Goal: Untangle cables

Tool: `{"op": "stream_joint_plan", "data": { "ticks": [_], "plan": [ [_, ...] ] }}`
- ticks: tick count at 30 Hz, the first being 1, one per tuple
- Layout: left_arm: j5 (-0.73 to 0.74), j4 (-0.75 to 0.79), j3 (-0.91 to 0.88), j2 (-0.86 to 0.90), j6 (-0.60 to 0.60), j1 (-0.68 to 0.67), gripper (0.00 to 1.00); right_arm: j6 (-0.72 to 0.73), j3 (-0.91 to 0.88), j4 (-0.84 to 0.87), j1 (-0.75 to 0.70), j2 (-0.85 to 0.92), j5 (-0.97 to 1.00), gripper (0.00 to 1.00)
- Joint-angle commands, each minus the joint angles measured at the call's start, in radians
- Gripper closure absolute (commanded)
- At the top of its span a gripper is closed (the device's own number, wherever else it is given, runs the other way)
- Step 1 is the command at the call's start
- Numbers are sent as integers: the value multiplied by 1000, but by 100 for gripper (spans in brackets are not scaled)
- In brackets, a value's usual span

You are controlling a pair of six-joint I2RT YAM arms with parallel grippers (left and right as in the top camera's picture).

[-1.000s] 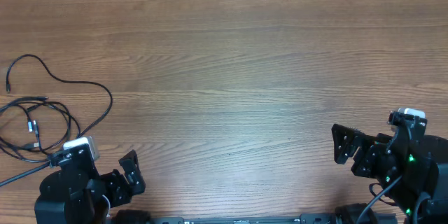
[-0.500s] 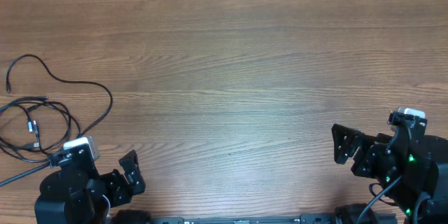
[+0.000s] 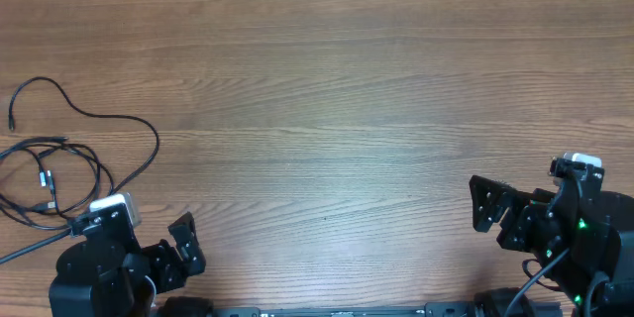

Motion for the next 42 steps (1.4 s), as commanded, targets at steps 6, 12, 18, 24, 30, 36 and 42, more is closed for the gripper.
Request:
{"op": "stream_joint_plan", "data": {
  "ticks": [6, 12, 18, 24, 30, 36, 42],
  "plan": [
    [-13, -1, -5, -7, -14, -3, 0, 4, -8, 3, 0, -3, 13, 0],
    [-13, -1, -5, -7, -14, -3, 1, -5, -20, 59, -1, -18, 76, 0],
    [-13, -1, -5, -7, -14, -3, 0, -8, -174, 359, -1, -145, 110, 0],
    [-13, -1, -5, -7, -14, -3, 0, -8, -364, 613, -1, -297, 110, 0],
    [-13, -1, -5, -7, -14, -3, 0, -7, -596, 929, -1, -419, 108, 0],
    [-13, -1, -5, -7, -14, -3, 0, -7, -818, 1210, -1, -516, 106, 0],
    [-13, -1, -5, -7, -14, -3, 0, -3, -978, 1345, -1, -606, 106, 0]
  ]
}}
